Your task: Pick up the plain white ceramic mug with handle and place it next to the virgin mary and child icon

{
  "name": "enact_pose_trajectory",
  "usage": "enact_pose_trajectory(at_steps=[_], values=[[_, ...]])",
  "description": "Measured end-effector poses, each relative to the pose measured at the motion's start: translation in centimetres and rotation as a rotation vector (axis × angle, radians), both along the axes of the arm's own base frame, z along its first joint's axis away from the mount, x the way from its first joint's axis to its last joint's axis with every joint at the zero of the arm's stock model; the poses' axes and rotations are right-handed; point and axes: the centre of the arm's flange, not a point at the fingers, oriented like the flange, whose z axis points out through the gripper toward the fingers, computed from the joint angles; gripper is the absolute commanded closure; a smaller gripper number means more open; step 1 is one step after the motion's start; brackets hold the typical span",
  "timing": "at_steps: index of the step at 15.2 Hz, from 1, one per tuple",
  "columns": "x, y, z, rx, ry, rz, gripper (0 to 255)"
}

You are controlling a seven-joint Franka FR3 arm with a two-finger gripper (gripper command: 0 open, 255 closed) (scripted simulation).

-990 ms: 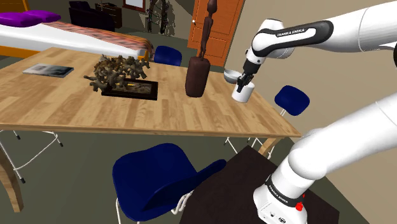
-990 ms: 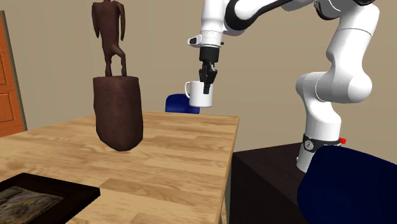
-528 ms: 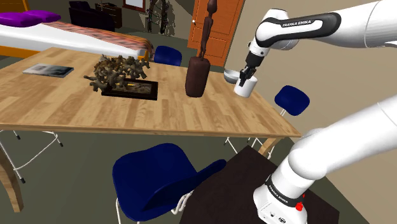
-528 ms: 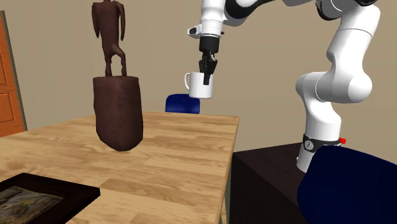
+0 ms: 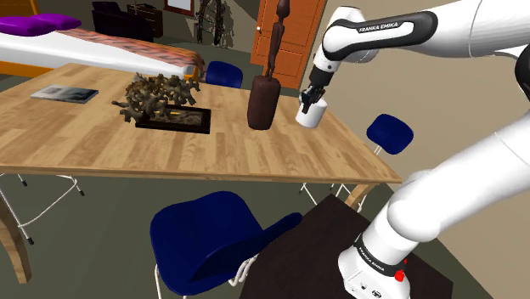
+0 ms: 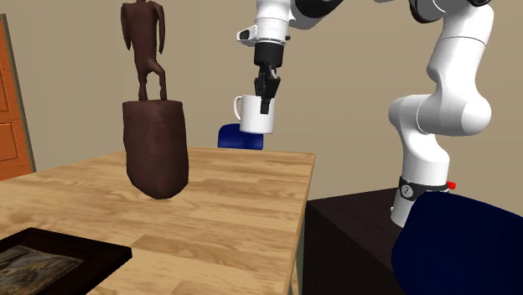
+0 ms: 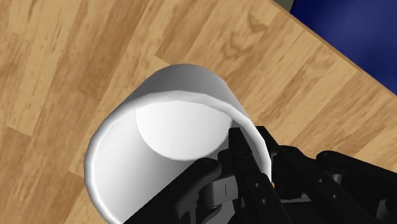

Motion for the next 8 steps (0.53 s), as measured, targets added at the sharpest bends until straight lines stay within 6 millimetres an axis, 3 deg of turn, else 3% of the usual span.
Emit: enact_pose_trajectory(at_steps=[8], values=[[6.5,8.5,-1.5,0.0,0.0,0.0,255]])
